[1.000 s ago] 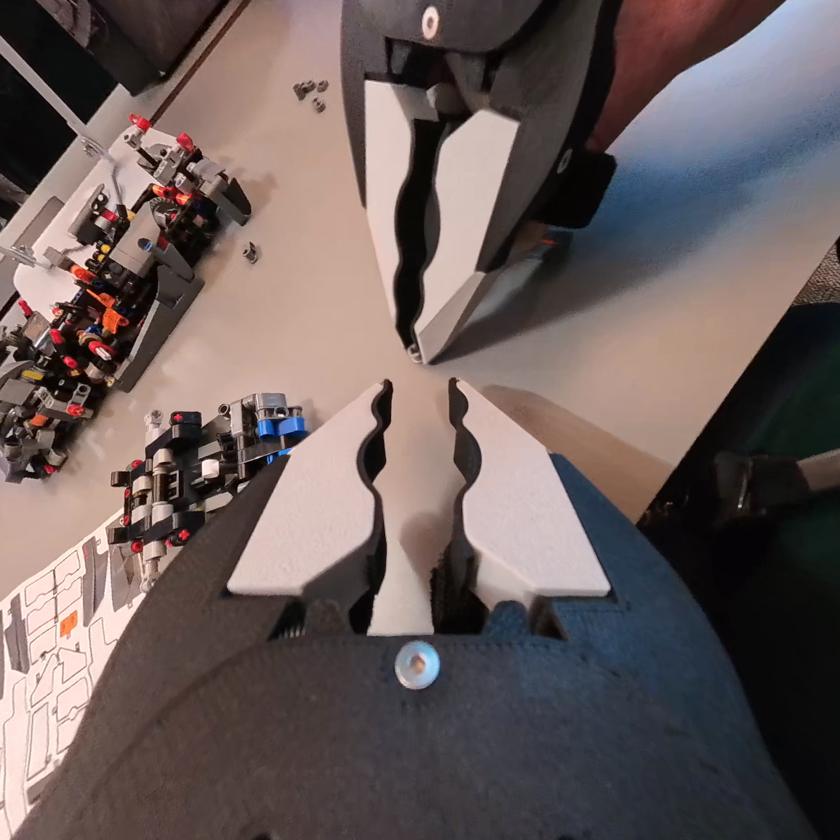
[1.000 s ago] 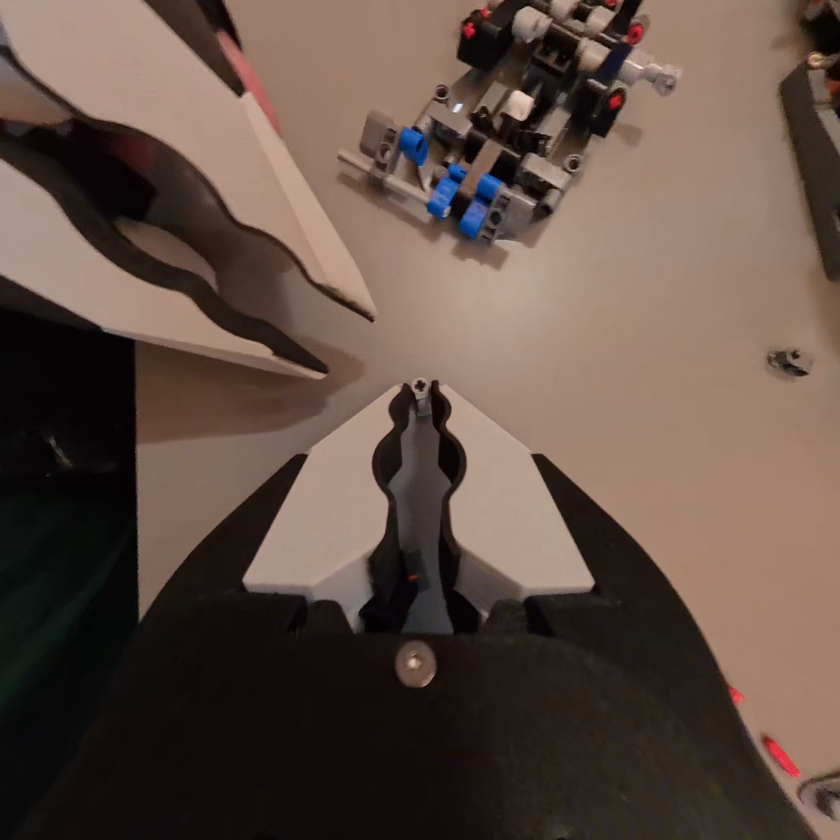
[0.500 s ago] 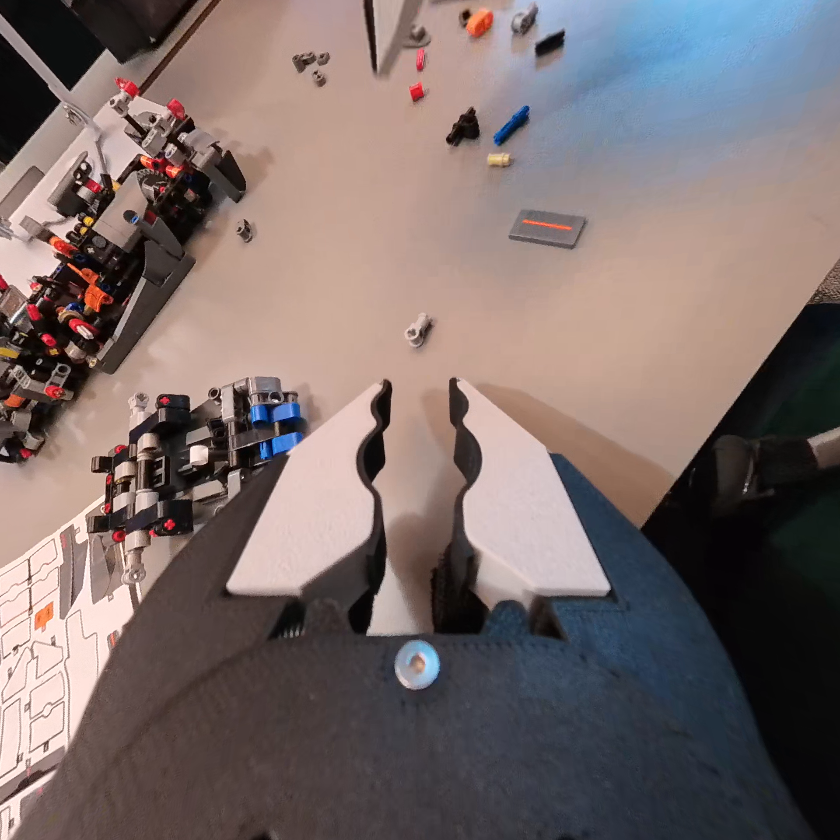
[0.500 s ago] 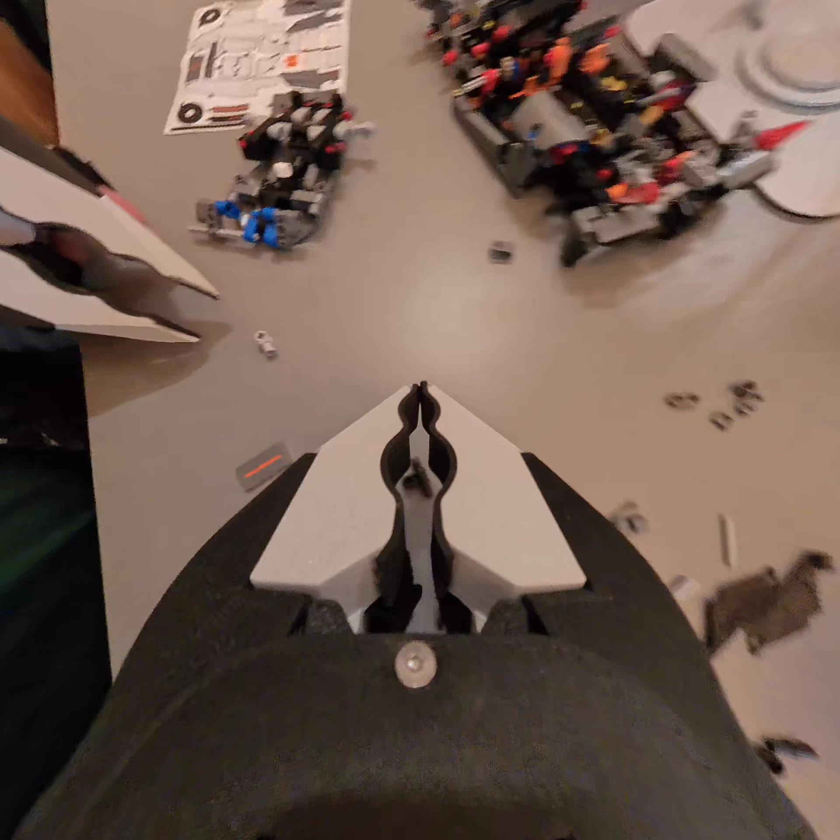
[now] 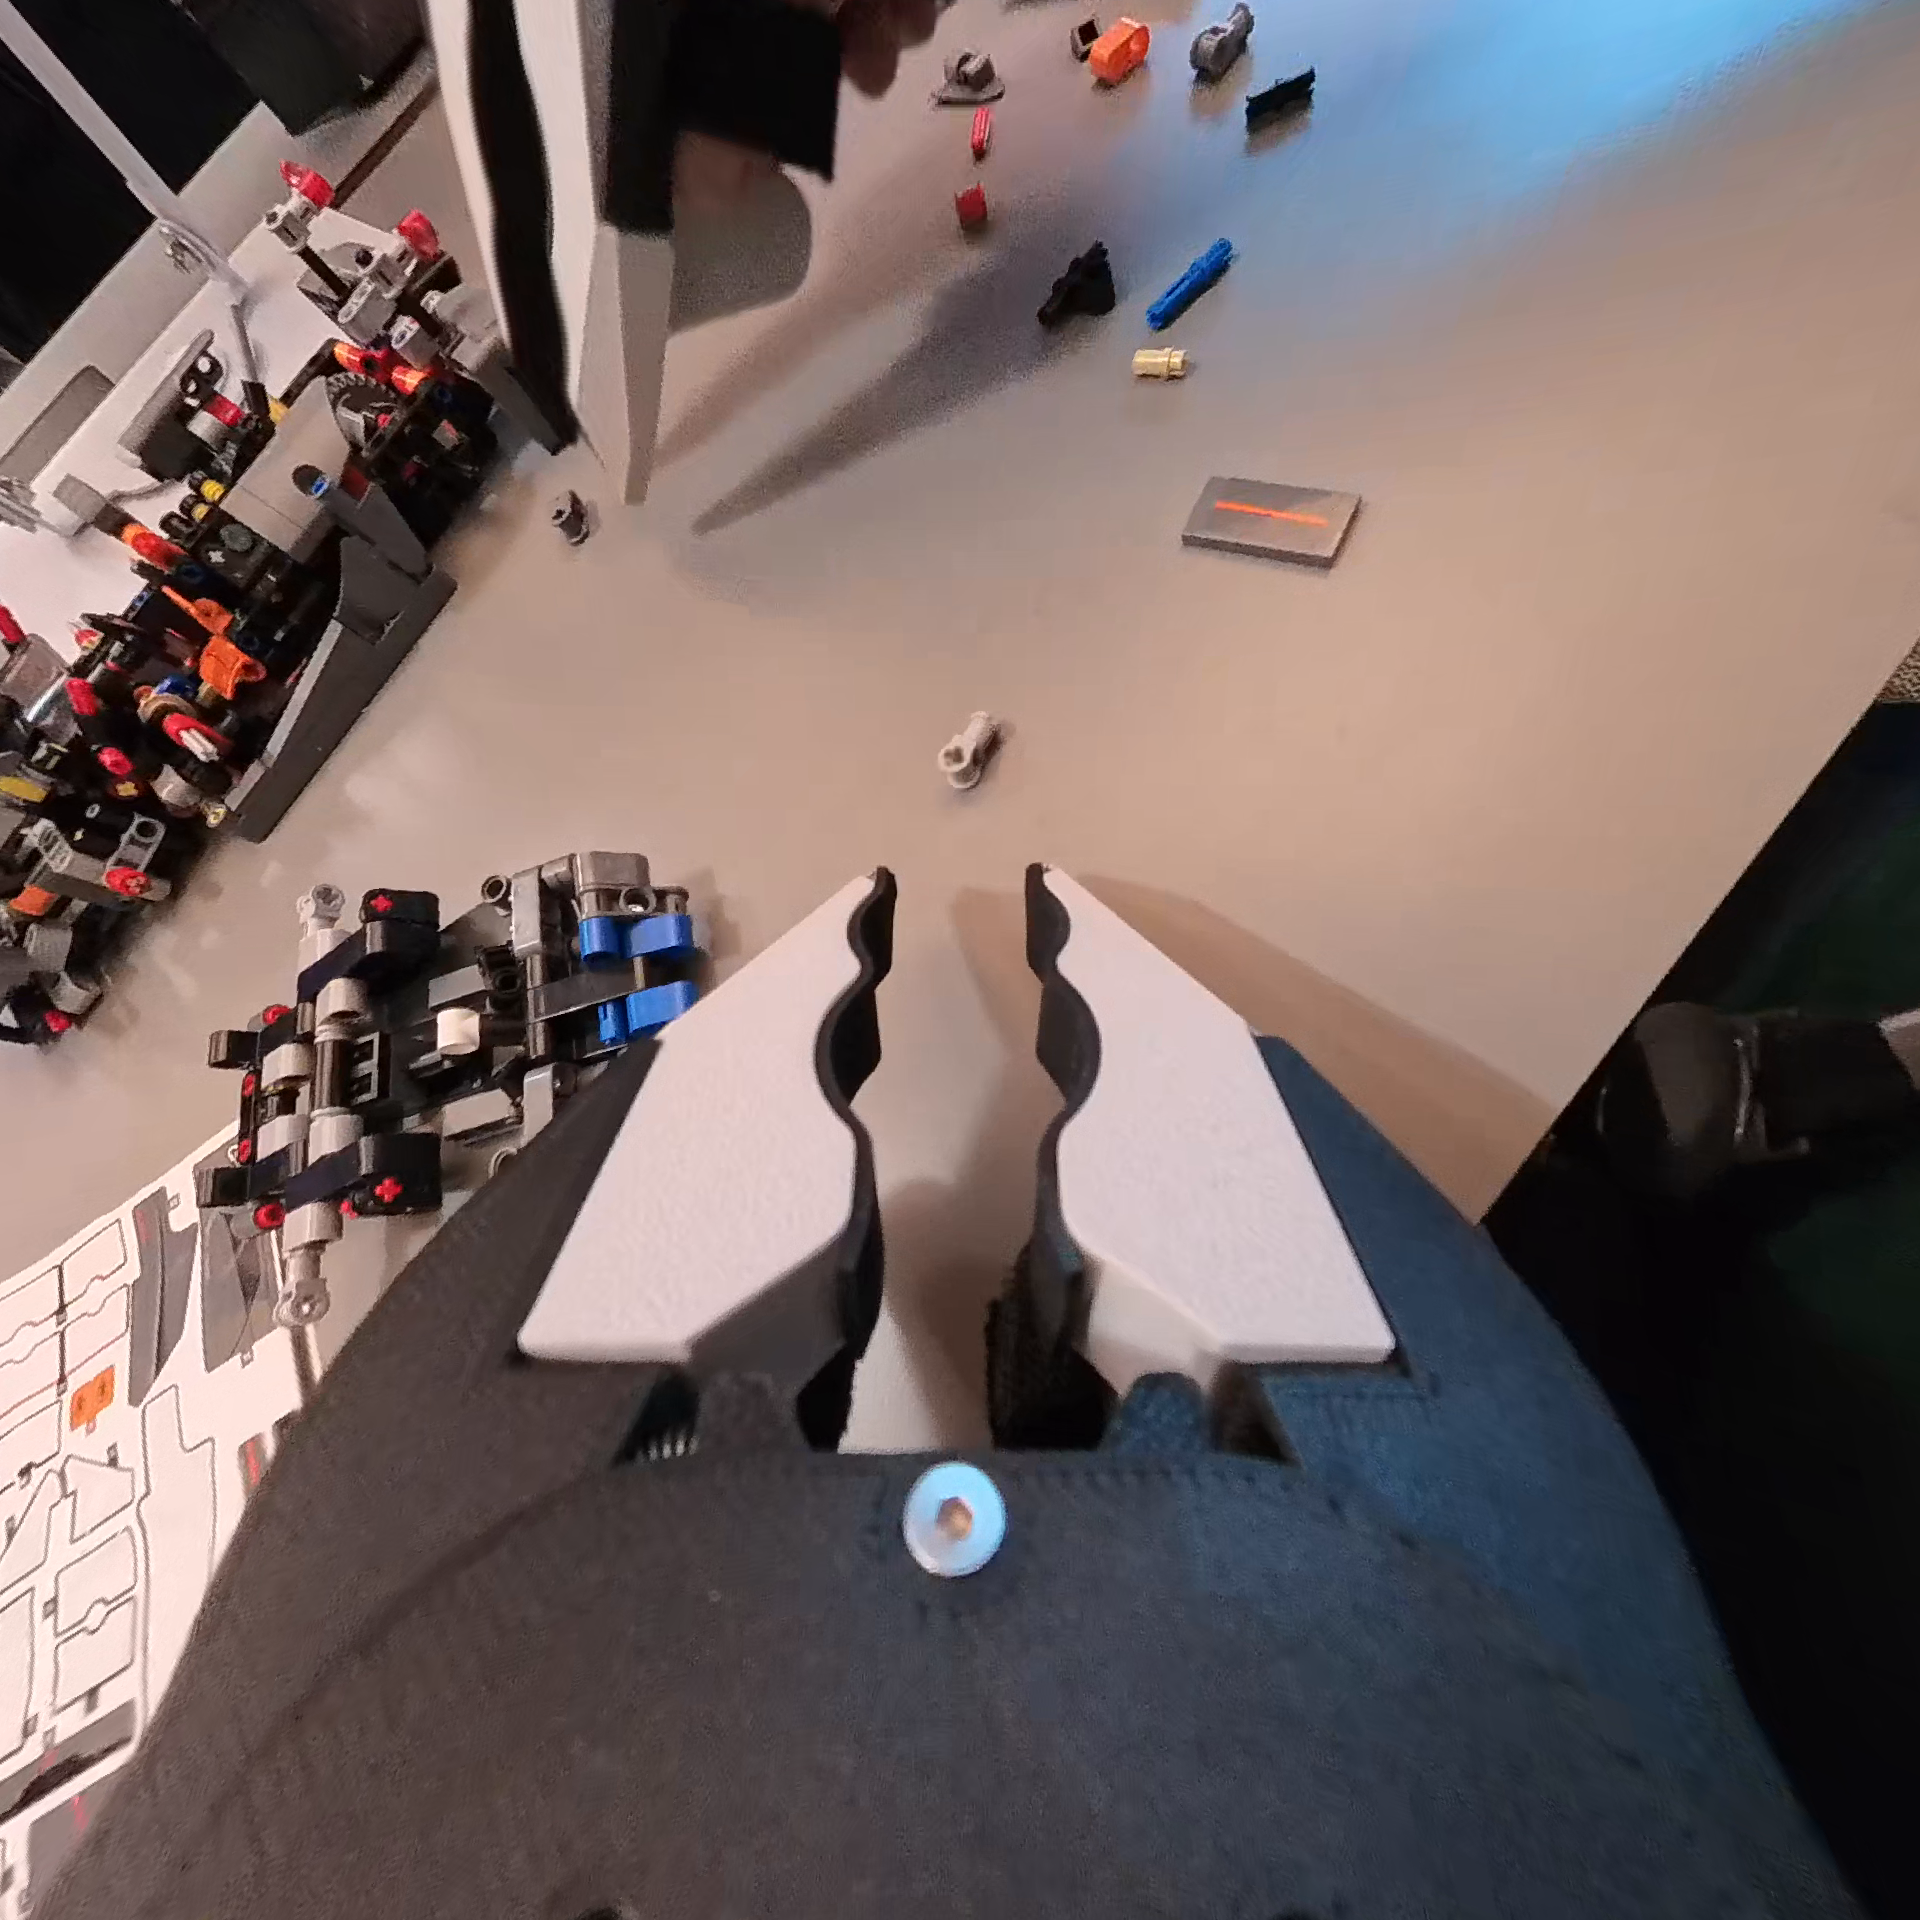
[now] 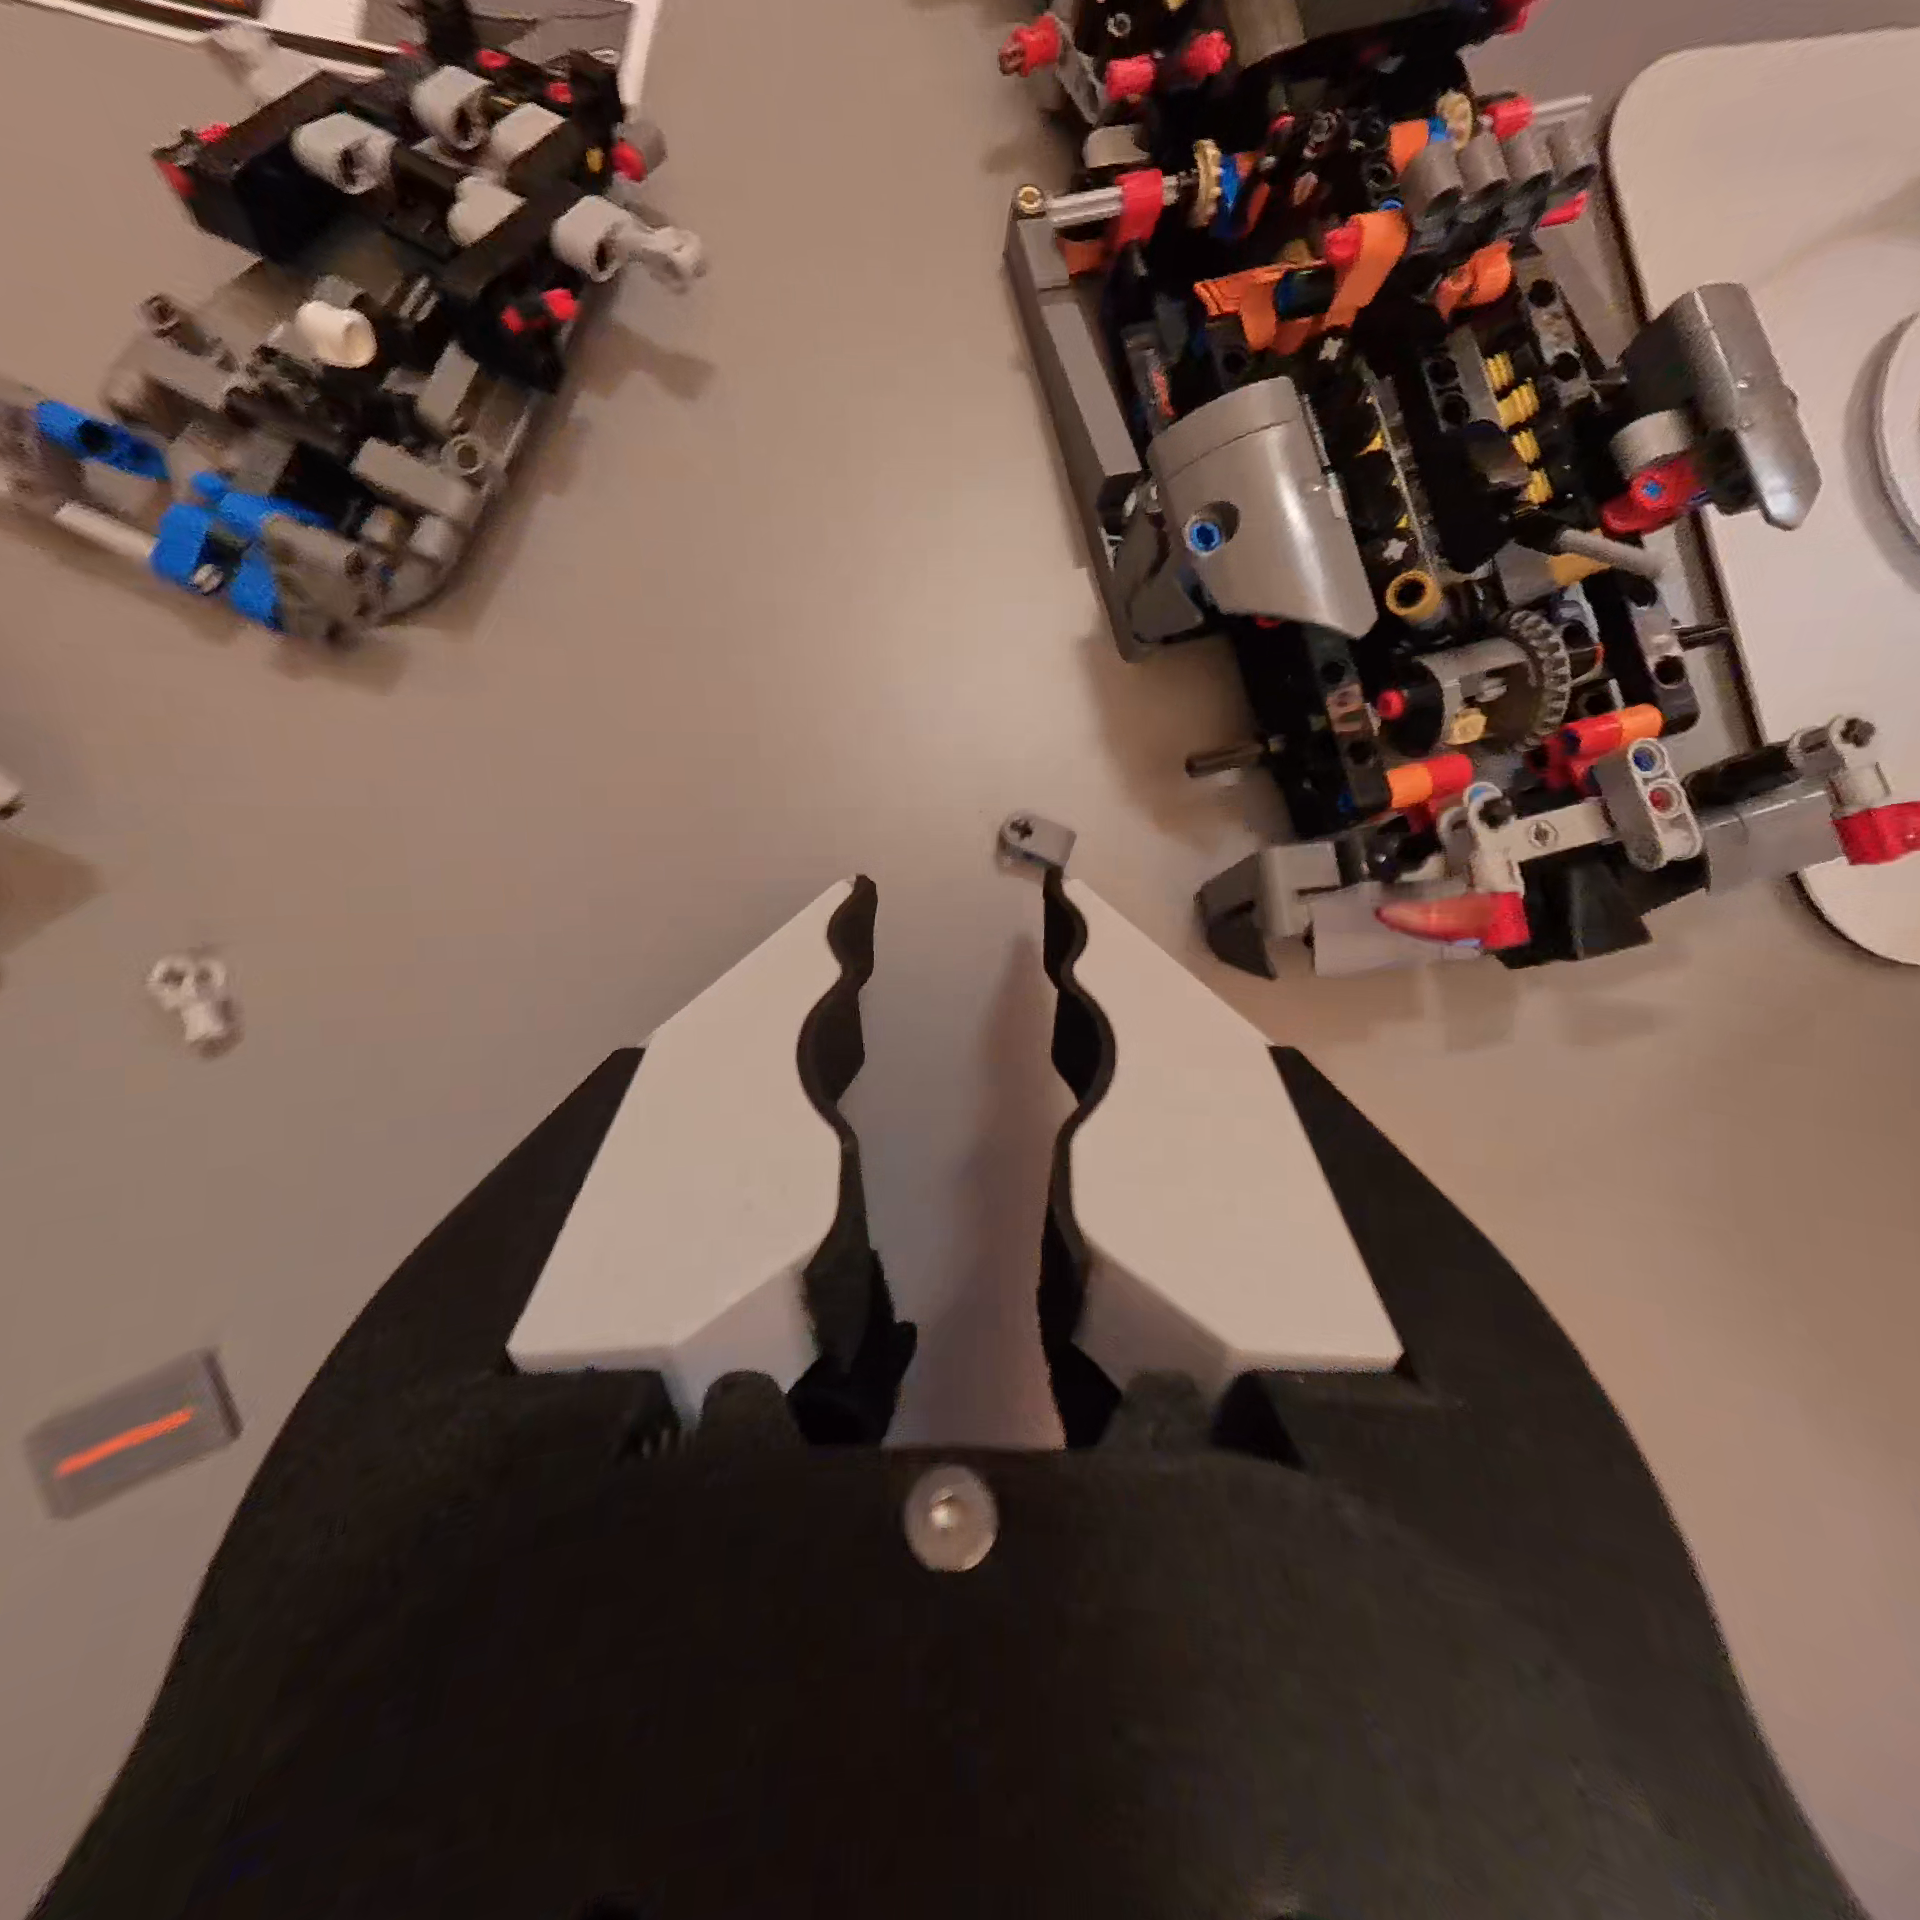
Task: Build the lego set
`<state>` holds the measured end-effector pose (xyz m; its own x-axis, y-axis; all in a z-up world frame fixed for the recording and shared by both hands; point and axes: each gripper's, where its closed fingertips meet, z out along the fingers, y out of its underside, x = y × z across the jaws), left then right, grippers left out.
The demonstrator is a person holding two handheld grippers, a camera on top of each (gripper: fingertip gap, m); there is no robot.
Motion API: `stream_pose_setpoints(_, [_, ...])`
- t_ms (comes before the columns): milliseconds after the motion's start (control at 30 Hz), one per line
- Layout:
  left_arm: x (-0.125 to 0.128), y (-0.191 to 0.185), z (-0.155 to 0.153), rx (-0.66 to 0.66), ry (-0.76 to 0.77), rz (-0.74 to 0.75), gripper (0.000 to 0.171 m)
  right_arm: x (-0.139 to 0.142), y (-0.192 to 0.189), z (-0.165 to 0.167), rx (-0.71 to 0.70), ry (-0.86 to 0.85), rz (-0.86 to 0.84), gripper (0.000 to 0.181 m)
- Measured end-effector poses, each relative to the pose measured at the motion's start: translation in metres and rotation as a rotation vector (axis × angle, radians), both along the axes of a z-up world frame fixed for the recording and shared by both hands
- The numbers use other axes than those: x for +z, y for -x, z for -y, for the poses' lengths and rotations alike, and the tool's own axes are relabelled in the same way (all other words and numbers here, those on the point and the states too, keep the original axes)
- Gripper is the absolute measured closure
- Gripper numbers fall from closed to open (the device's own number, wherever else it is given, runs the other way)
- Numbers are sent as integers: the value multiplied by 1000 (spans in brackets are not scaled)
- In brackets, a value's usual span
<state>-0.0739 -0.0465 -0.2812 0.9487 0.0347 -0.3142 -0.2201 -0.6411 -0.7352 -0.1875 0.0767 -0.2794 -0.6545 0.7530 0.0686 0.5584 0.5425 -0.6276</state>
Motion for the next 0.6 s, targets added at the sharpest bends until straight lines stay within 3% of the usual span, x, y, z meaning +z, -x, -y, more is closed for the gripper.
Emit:
stream_pose_setpoints(267, [3,10,13,27,-27,8,149,-14,19,1,-102,-16,45,160])
stream_pose_setpoints(333, [4,12,14,25,-29,9,149,-14,22,2,-97,-18,40,168])
stream_pose_setpoints(600, [7,21,26,65,-57,7,150,-1,3,24,-14,52,40,169])
